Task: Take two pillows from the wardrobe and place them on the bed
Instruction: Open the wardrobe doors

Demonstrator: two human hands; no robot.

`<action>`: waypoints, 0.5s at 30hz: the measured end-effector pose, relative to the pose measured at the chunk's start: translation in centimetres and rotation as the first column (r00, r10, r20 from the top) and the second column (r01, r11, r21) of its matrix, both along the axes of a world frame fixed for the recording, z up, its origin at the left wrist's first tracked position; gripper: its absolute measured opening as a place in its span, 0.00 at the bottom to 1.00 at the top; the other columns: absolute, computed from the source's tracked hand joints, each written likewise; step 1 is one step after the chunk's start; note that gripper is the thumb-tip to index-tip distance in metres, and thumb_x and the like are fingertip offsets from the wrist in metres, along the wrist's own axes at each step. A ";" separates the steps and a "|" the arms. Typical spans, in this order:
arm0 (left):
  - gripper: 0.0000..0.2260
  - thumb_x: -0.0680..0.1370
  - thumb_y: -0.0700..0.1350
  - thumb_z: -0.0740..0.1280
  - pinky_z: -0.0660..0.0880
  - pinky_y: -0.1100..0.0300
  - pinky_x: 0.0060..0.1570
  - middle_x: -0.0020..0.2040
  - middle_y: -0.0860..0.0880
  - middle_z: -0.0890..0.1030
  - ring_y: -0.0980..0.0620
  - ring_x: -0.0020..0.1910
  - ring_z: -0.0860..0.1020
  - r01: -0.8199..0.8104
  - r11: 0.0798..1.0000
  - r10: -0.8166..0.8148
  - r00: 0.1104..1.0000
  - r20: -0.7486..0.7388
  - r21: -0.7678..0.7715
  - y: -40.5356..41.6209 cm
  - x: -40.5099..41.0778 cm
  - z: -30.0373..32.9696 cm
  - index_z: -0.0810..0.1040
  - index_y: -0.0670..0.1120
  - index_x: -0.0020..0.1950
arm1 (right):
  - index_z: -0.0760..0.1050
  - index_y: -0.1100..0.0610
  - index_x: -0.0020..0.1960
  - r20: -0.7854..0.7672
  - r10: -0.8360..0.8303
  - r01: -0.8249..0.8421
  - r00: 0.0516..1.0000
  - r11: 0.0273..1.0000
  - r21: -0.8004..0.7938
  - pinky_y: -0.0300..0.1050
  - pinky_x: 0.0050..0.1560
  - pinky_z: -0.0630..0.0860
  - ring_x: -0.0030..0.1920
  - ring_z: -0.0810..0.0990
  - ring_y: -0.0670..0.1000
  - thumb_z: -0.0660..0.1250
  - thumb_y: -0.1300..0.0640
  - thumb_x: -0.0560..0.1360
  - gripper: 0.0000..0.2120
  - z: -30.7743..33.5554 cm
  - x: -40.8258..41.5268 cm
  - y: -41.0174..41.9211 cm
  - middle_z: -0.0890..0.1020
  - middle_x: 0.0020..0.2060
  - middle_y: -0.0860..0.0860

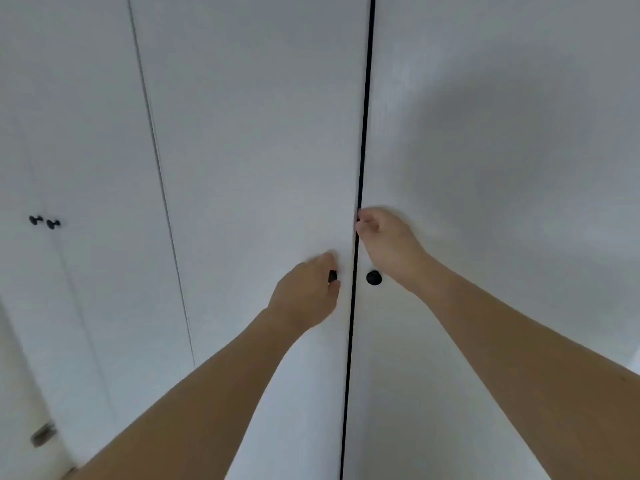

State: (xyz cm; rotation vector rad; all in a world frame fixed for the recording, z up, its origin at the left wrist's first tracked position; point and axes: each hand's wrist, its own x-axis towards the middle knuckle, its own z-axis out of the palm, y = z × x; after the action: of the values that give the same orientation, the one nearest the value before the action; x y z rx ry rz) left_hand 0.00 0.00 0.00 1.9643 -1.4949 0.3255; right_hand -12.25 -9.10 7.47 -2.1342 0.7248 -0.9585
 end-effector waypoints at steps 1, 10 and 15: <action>0.06 0.79 0.48 0.62 0.77 0.50 0.45 0.49 0.52 0.79 0.49 0.46 0.77 -0.023 0.999 0.024 0.999 0.027 -0.035 0.5 -0.4 -0.3 0.71 0.47 0.53 | 0.72 0.52 0.63 0.041 0.017 -0.017 0.999 1.000 0.014 0.40 0.42 0.76 0.47 0.80 0.48 0.56 0.53 0.82 0.13 0.2 0.3 0.5 0.79 0.46 0.46; 0.21 0.72 0.66 0.66 0.76 0.60 0.36 0.44 0.56 0.77 0.55 0.38 0.77 -0.246 0.912 0.270 0.962 0.031 -0.329 7.6 -1.9 -4.2 0.69 0.51 0.52 | 0.77 0.53 0.52 0.181 0.225 -0.227 0.957 0.974 -0.010 0.53 0.55 0.79 0.50 0.81 0.50 0.60 0.53 0.81 0.08 -0.9 0.9 6.7 0.82 0.48 0.49; 0.25 0.69 0.57 0.71 0.78 0.55 0.35 0.49 0.51 0.77 0.51 0.41 0.77 -0.257 0.856 0.334 0.937 0.100 -0.449 12.3 -2.0 -6.0 0.69 0.47 0.59 | 0.77 0.47 0.46 0.263 0.321 -0.310 0.910 0.947 -0.081 0.57 0.52 0.80 0.47 0.82 0.51 0.65 0.52 0.78 0.03 -1.4 1.6 10.8 0.83 0.44 0.47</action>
State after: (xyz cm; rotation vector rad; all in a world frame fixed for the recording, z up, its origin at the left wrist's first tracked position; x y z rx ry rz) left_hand -2.03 12.30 -6.02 1.8276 -1.0895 0.9058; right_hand -10.61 1.71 6.07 -2.0145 0.2158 -1.0634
